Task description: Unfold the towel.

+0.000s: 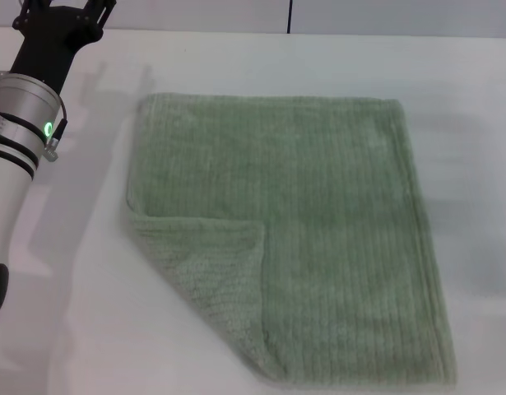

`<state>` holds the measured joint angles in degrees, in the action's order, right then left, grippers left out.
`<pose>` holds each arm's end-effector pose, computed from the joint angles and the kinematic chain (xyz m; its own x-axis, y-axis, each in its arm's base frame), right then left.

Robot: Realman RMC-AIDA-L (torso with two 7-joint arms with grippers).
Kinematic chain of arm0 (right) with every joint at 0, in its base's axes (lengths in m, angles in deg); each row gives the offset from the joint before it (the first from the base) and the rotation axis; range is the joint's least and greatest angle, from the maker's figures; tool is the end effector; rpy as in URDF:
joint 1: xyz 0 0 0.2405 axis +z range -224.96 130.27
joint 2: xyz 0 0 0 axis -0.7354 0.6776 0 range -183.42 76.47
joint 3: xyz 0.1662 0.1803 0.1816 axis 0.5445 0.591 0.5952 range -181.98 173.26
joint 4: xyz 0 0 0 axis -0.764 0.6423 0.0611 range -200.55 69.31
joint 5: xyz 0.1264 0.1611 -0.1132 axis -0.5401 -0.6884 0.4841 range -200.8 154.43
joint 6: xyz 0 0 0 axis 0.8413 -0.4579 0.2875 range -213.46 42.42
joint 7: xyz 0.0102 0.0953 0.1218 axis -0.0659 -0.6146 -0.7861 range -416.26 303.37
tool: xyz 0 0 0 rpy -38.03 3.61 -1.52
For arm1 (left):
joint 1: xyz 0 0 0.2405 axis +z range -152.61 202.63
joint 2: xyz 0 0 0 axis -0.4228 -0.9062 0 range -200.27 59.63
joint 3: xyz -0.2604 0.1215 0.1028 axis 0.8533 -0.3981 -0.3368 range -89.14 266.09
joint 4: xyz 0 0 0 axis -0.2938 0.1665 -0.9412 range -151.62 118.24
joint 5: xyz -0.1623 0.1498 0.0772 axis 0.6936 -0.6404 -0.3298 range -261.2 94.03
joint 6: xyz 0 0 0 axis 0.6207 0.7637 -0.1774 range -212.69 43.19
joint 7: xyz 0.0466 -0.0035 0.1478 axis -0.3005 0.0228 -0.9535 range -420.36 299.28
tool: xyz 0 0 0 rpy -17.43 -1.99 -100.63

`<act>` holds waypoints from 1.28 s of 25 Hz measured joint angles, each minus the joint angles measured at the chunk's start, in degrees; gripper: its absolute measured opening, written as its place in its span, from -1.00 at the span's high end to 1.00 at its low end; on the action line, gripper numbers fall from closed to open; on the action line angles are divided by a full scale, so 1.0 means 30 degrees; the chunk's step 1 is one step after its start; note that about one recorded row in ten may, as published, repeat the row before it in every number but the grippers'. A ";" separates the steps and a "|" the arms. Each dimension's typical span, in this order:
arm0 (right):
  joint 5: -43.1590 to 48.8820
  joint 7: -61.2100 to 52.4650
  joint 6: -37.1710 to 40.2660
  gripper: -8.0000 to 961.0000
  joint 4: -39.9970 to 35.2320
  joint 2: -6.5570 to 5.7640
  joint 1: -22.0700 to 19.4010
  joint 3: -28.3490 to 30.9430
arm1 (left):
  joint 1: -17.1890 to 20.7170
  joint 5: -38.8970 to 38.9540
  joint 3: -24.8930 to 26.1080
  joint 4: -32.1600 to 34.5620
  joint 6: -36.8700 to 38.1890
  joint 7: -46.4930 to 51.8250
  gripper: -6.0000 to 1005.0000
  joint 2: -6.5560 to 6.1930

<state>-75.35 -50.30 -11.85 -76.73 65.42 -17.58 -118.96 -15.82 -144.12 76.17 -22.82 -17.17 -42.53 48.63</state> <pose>0.3565 0.4100 0.0113 0.7641 0.2920 -0.5752 -0.6299 0.1450 -0.7630 -0.3190 0.4477 -0.0420 0.5467 -0.1092 0.8302 0.8122 -0.1722 -0.5575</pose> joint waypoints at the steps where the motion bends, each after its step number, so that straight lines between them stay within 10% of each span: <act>1: 0.0000 0.0000 0.0000 -0.27 0.0000 0.0000 0.0000 0.0000 | 0.0012 0.0000 0.0000 0.0003 0.0005 0.0000 -0.59 -0.0002; 11: 0.2416 -0.0001 -0.4068 0.55 -0.2356 -0.0028 -0.0079 0.0132 | 0.0048 -0.0013 0.0000 0.0249 0.0060 0.0014 -0.59 -0.0042; 18: 0.4727 0.2045 -1.2685 0.95 -0.7907 -0.0420 -0.1198 0.2076 | 0.0043 -0.0011 0.0001 0.0303 0.0036 0.0021 -0.58 -0.0069; 32: 0.7294 0.3966 -2.9266 0.98 -1.7676 -0.0139 -0.2576 0.6867 | -0.0028 -0.0001 0.0000 0.0548 -0.0145 0.0002 -0.58 -0.0072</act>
<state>-53.46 -38.40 -99.65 -129.76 65.00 -25.30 -98.36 -15.91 -144.12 76.17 -21.17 -17.61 -42.52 48.41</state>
